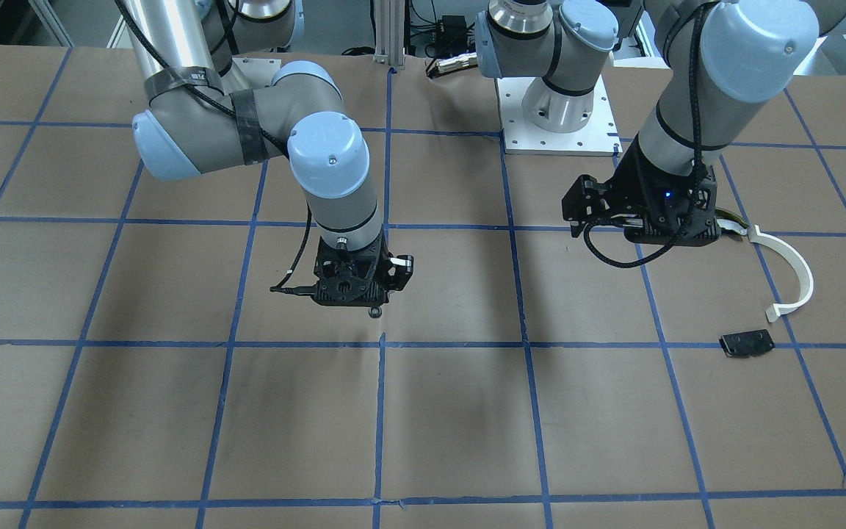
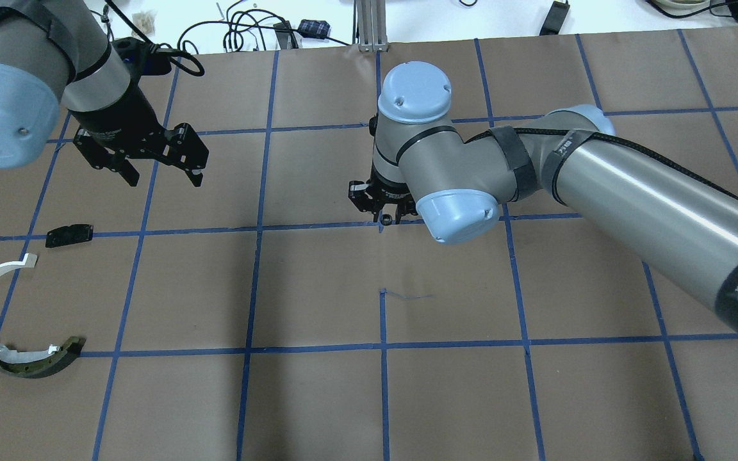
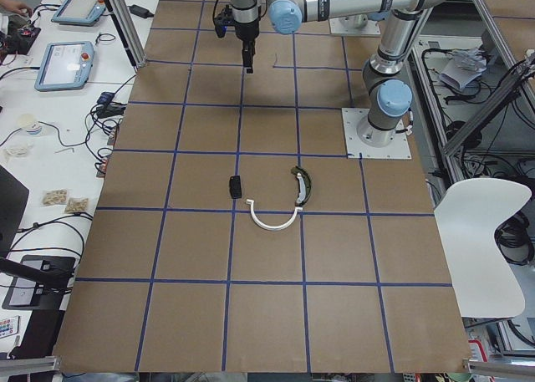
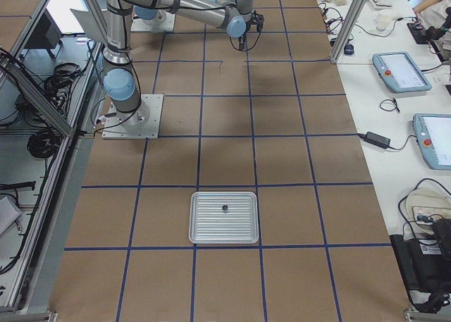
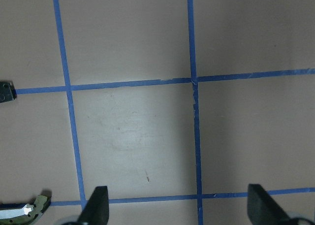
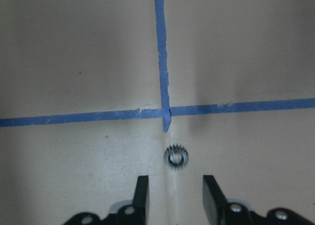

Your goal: Place bearing gear from tray to pile

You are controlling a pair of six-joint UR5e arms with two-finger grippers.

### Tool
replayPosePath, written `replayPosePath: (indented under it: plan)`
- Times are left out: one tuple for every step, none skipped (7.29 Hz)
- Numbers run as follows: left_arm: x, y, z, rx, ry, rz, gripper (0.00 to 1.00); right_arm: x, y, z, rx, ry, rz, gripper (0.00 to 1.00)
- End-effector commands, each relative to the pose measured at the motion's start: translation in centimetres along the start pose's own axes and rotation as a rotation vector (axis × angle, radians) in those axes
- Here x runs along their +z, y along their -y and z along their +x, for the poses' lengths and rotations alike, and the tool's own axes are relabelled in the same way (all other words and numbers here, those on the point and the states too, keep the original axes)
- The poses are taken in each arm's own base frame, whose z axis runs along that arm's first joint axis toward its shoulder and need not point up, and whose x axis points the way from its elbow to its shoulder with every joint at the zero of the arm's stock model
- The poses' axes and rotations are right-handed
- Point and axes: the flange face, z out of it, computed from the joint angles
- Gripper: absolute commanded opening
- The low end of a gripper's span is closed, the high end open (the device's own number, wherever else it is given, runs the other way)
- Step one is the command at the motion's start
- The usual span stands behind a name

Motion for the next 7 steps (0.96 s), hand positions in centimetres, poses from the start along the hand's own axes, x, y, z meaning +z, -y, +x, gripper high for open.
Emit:
replayPosePath:
  plan:
    - [1.7,1.1,-0.1,0.007,-0.004,-0.022,1.00,-5.6,1.5,4.3,-0.002,0.016,0.045,1.00]
    - [1.9,1.2,0.0,0.009,-0.004,-0.025,1.00,-8.9,1.9,8.0,-0.038,0.004,0.035,1.00]
    - [2.1,1.3,0.1,0.006,-0.005,-0.028,1.00,-12.1,2.0,12.7,-0.113,-0.013,-0.001,1.00]
    - [2.3,1.3,1.4,0.021,-0.007,-0.030,1.00,-14.5,1.7,17.7,-0.193,-0.029,-0.041,1.00]
    - [2.8,1.0,4.7,0.066,0.001,-0.033,1.00,-16.4,1.4,22.8,-0.282,-0.066,-0.076,1.00]
    - [3.7,1.6,8.7,0.078,-0.031,0.005,1.00,-19.2,0.8,28.6,-0.355,-0.164,-0.066,1.00]
    - [5.6,1.6,12.1,0.075,-0.107,-0.001,1.00,-19.9,0.8,35.1,-0.432,-0.180,-0.084,1.00]
